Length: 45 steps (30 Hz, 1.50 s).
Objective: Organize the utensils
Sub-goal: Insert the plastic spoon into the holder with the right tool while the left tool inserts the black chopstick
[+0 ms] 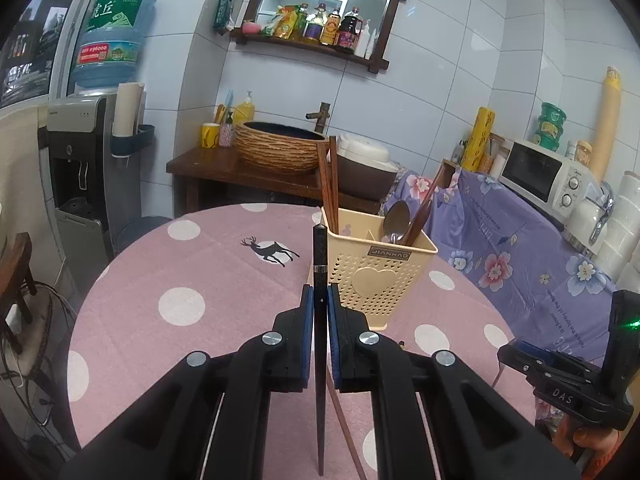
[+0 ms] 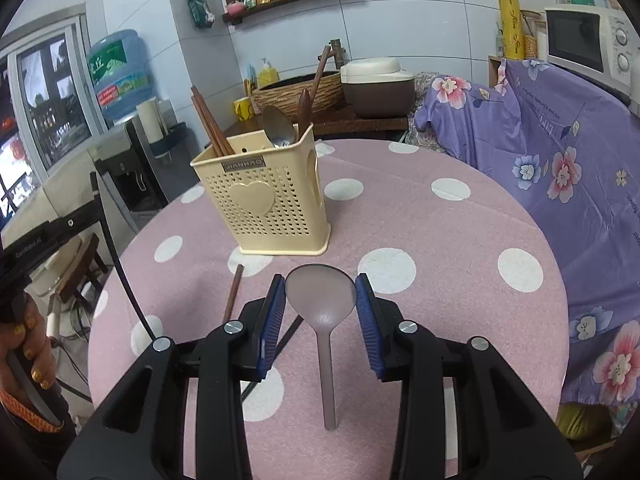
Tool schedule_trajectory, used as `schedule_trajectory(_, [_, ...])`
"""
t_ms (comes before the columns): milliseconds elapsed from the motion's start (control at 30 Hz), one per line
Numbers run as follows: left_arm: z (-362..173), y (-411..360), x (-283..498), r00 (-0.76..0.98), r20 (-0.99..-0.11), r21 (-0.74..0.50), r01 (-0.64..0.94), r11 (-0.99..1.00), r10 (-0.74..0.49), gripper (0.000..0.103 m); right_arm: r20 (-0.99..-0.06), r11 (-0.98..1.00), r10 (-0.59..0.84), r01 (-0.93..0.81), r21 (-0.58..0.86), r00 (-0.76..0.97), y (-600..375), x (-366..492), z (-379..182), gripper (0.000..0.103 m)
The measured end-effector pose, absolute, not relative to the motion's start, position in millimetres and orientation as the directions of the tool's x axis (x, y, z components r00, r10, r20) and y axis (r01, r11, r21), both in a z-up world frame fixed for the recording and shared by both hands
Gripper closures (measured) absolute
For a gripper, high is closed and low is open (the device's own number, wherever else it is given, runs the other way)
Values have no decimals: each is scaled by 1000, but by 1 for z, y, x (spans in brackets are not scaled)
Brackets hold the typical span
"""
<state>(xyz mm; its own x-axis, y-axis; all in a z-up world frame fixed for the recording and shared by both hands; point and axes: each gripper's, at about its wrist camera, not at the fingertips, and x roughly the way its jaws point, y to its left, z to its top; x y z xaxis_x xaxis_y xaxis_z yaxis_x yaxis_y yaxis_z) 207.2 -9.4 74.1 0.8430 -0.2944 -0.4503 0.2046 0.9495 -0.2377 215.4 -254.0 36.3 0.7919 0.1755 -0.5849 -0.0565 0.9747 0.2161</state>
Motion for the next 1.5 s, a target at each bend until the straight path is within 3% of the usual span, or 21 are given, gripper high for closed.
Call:
schedule_trajectory(500, [97, -2, 206, 866, -384, -240, 241, 940, -320, 95, -534, 968, 218, -110, 226, 817, -244, 221, 55, 67])
schedule_trajectory(733, [169, -15, 229, 891, -277, -221, 306, 926, -360, 95, -409, 964, 246, -179, 197, 879, -231, 254, 124, 67])
schedule_trajectory(933, [219, -38, 284, 923, -223, -222, 265, 938, -314, 95, -238, 982, 161, -131, 137, 958, -217, 302, 196, 67])
schedule_trajectory(1000, [221, -46, 303, 931, -216, -223, 245, 943, -293, 95, -222, 986, 138, -113, 121, 965, -211, 321, 202, 67])
schedule_trajectory(1500, [103, -64, 339, 873, -411, -205, 192, 960, -263, 95, -418, 993, 88, -45, 111, 904, -194, 367, 87, 66])
